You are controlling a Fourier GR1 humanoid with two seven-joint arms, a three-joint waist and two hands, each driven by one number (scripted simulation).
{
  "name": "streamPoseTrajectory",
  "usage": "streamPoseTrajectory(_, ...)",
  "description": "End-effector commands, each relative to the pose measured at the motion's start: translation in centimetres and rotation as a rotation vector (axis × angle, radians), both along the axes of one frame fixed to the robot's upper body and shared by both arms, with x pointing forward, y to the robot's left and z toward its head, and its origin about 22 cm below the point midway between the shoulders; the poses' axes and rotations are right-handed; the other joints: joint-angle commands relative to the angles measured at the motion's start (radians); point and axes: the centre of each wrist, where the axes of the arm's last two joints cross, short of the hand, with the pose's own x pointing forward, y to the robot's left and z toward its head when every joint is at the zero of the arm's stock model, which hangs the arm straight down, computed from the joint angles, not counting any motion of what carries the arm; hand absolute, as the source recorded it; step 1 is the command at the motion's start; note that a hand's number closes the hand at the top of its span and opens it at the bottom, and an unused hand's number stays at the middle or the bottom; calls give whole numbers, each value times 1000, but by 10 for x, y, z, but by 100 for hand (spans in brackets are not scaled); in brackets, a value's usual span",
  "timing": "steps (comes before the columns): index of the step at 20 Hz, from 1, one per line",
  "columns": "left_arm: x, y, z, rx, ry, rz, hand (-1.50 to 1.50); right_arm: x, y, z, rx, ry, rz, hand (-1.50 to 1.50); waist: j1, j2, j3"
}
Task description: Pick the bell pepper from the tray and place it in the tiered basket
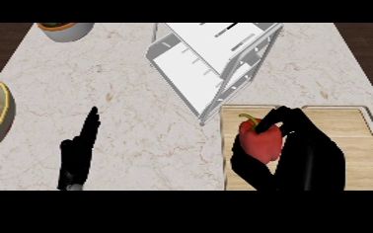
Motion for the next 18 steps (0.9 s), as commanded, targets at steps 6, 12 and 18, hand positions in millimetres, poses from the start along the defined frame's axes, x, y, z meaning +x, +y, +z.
streamPoseTrajectory(6,1,1,-6,-12,38,-2,0,-18,17,44,-72,-15,-191,150,-2,6,-7)
streamPoseTrajectory(12,3,-8,-7,-20,33,-24,0,16,17,71,-44,-57,-236,150,25,18,-6)
streamPoseTrajectory(18,-1,-23,-14,-14,16,-22,0,55,16,99,-22,-34,-265,150,39,21,-5)
